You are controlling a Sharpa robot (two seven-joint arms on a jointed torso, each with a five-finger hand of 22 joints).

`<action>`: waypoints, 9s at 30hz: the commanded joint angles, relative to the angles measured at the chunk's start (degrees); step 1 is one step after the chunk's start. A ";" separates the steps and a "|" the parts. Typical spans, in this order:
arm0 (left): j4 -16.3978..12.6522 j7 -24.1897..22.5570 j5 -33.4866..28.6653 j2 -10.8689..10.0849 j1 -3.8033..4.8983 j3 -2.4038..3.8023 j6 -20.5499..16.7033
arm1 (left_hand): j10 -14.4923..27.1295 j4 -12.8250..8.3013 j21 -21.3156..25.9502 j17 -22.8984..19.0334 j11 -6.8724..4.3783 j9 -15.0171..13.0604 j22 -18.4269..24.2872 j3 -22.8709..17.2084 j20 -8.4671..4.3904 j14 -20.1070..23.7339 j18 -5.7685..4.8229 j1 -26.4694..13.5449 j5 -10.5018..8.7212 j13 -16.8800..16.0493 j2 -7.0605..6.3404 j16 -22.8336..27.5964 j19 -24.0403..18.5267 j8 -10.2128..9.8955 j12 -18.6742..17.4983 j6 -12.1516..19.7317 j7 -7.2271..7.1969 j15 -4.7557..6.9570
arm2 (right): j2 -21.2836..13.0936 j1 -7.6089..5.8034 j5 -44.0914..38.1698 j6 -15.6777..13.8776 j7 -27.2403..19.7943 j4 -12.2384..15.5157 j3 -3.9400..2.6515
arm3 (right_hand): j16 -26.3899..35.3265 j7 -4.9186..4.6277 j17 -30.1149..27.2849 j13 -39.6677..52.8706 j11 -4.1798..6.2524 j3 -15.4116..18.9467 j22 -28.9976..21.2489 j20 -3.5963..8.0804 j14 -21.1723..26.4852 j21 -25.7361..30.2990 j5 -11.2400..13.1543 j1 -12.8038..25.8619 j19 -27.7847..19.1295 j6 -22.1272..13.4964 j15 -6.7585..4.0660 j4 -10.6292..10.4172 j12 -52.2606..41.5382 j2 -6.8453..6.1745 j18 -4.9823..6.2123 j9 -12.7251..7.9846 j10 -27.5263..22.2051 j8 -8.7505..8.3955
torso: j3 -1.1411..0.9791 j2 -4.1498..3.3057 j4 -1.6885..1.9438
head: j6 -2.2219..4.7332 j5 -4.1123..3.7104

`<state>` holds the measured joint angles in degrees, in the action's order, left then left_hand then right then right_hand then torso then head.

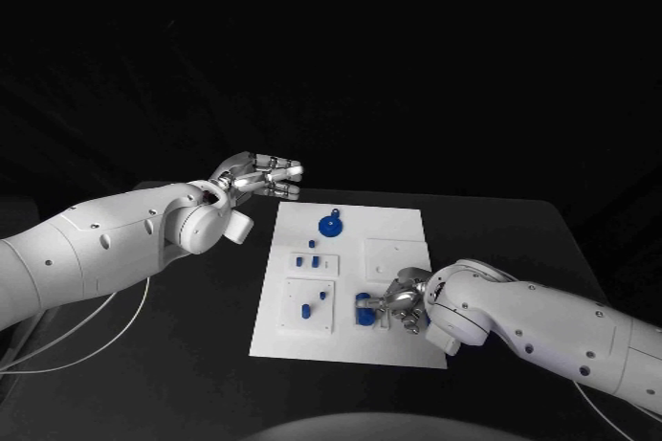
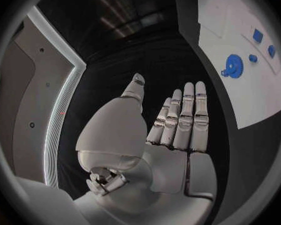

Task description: Assemble the parts on the task board

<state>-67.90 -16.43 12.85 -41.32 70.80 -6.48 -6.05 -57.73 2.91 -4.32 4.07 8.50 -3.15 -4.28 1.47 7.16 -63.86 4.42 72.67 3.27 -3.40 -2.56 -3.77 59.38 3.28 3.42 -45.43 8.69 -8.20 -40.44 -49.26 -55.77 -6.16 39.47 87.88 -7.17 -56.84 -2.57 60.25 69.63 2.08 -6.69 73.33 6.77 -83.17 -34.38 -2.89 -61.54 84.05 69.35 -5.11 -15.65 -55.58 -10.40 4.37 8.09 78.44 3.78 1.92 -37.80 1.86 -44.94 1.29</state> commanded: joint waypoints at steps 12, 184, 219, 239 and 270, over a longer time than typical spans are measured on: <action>-0.18 -0.28 0.27 -0.24 0.02 0.04 0.97 | 0.35 0.11 0.05 0.06 0.11 0.08 0.01 -0.07 0.30 0.34 -0.19 -0.01 -0.13 -0.01 0.27 0.29 0.07 -0.18 0.07 0.40 0.02 0.06 | -1.63 0.12 -0.22 4.31 -4.68 1.57 0.10 | 0.05 -0.12 0.91 0.41 0.23 7.67 0.36 0.19 -0.08 -0.01 0.02 -0.21 2.73 -0.80 -0.51 2.82 0.06 4.08 -0.56 0.57 -0.11 -0.07 | -0.03 0.00 -0.05 | 0.08 -0.16; 1.20 0.61 0.63 -0.27 0.01 -0.41 3.73 | 0.50 0.55 0.05 0.10 0.20 0.03 0.01 1.68 0.41 0.60 -0.02 -1.31 0.15 -0.02 3.40 0.30 0.14 -0.10 0.08 -0.40 0.42 -0.04 | -8.36 2.91 -6.81 -2.56 -11.57 3.99 -4.51 | -0.91 0.68 0.82 3.54 0.91 0.40 0.46 0.68 -0.10 -3.48 -14.74 -5.88 2.89 0.63 -1.08 13.14 -3.38 2.72 -0.76 6.60 2.11 -0.16 | -0.04 0.04 -0.12 | -0.46 -1.14; -0.23 -3.28 1.33 -0.67 -0.31 -0.43 3.19 | -1.66 -0.70 0.02 0.11 0.61 -0.18 -0.01 2.56 0.17 -0.35 -0.19 -1.29 0.29 -0.02 4.77 0.25 0.38 0.08 0.09 -4.66 1.04 0.19 | -13.14 4.75 -16.51 13.91 0.67 1.42 -9.53 | 2.85 0.25 -0.54 -0.48 0.39 -7.41 -1.75 -0.01 -0.05 1.49 -0.50 -2.62 2.60 0.04 -0.34 10.30 1.06 0.94 -0.75 6.37 -0.21 -0.14 | 0.05 0.00 0.11 | 0.06 -2.31; -0.20 -3.02 1.33 -0.76 -0.31 -0.43 3.81 | -1.67 -0.74 0.05 0.11 0.62 -0.16 0.01 2.75 0.18 -0.30 -0.23 -1.34 0.22 -0.02 4.84 0.25 0.33 0.05 0.08 -4.45 1.07 0.17 | -9.77 5.69 -19.62 12.08 1.64 -0.11 -7.58 | 2.69 0.77 0.21 -0.19 0.76 -10.22 -1.30 0.23 -0.17 1.00 0.01 -3.86 2.66 1.35 -0.58 10.48 0.60 0.82 -1.05 6.89 0.12 -0.06 | 0.02 0.00 0.03 | -0.51 -1.94; -0.38 -1.47 0.81 -0.85 -0.31 -0.43 4.34 | -1.36 -0.28 0.17 0.10 0.73 -0.09 0.07 2.91 0.29 -0.06 -0.32 -1.64 0.01 -0.02 4.61 0.26 -0.08 -0.02 0.08 -2.65 1.30 0.08 | -7.82 6.25 -31.69 11.26 2.11 -1.65 -5.02 | 3.54 -2.97 -0.08 -2.22 -0.84 -21.39 0.05 -0.87 0.30 1.80 -20.95 -3.34 2.24 -7.40 0.54 31.25 3.04 3.89 -0.07 -2.68 -2.57 -0.21 | 0.06 0.01 0.06 | -0.92 -2.38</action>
<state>-68.25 -17.95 13.94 -42.25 70.48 -6.94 -2.72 -58.95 2.35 -4.32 4.18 9.09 -3.25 -4.28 4.22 7.37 -63.98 4.42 71.46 3.27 -3.40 1.82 -3.77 59.60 3.28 3.42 -48.50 10.12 -8.09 -48.14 -43.88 -83.88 4.28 37.98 87.29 -12.93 -53.63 -3.21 60.27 67.49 1.21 -20.56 73.34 6.33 -82.91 -32.81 -22.23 -64.95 84.03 69.60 -5.01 8.36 -52.69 -6.34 3.40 42.67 76.15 4.03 1.96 -37.78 1.88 -45.83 -1.04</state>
